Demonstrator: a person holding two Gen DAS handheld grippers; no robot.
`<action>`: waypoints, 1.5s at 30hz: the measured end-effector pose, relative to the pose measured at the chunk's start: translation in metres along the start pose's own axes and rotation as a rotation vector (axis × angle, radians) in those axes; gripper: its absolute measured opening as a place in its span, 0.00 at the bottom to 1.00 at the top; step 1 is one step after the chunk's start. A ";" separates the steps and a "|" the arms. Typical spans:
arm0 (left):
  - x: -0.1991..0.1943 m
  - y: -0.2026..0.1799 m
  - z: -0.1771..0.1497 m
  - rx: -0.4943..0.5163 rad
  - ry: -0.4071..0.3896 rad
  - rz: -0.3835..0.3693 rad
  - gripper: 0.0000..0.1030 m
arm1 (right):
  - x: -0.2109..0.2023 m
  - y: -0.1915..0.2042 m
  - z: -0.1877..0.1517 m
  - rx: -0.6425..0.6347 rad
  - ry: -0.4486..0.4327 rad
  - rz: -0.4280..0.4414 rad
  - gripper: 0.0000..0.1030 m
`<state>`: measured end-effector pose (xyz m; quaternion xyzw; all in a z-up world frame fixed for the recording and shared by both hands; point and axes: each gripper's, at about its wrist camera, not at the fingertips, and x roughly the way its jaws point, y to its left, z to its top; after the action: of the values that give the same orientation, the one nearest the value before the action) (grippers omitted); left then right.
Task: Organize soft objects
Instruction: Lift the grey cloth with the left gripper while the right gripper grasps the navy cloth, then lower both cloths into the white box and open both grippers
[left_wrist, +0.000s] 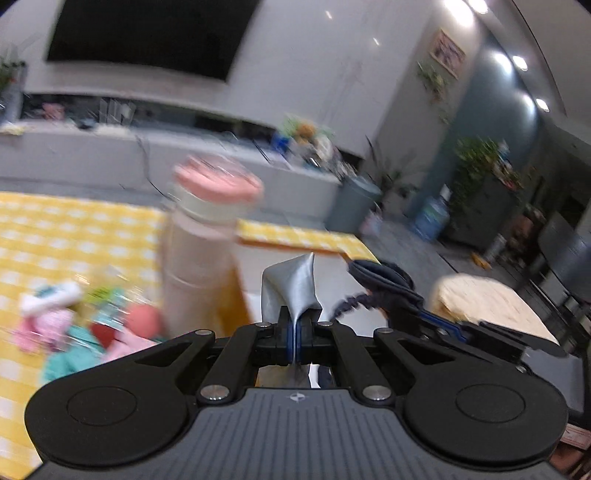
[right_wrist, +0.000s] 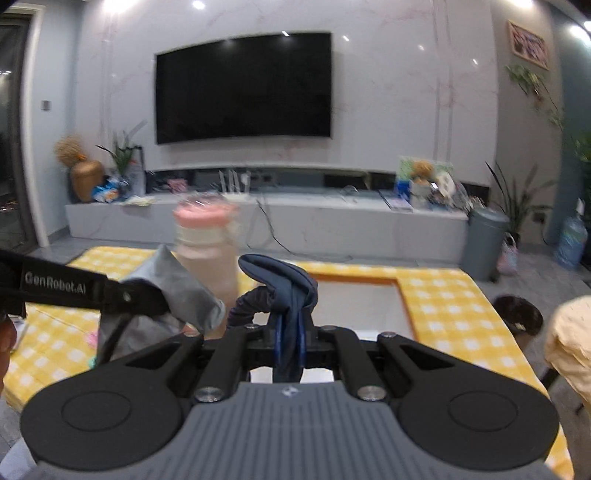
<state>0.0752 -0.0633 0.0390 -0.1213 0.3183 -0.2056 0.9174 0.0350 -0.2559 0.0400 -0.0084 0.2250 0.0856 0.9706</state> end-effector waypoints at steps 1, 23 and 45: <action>0.012 -0.005 0.000 0.006 0.035 -0.016 0.02 | 0.003 -0.006 0.000 0.007 0.020 -0.008 0.06; 0.145 -0.031 -0.027 0.233 0.567 0.039 0.02 | 0.119 -0.042 -0.039 -0.103 0.572 0.030 0.06; 0.170 -0.055 -0.030 0.368 0.662 0.041 0.19 | 0.143 -0.054 -0.048 -0.073 0.695 0.063 0.14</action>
<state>0.1611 -0.1921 -0.0552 0.1249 0.5577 -0.2691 0.7752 0.1496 -0.2886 -0.0670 -0.0648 0.5389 0.1157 0.8319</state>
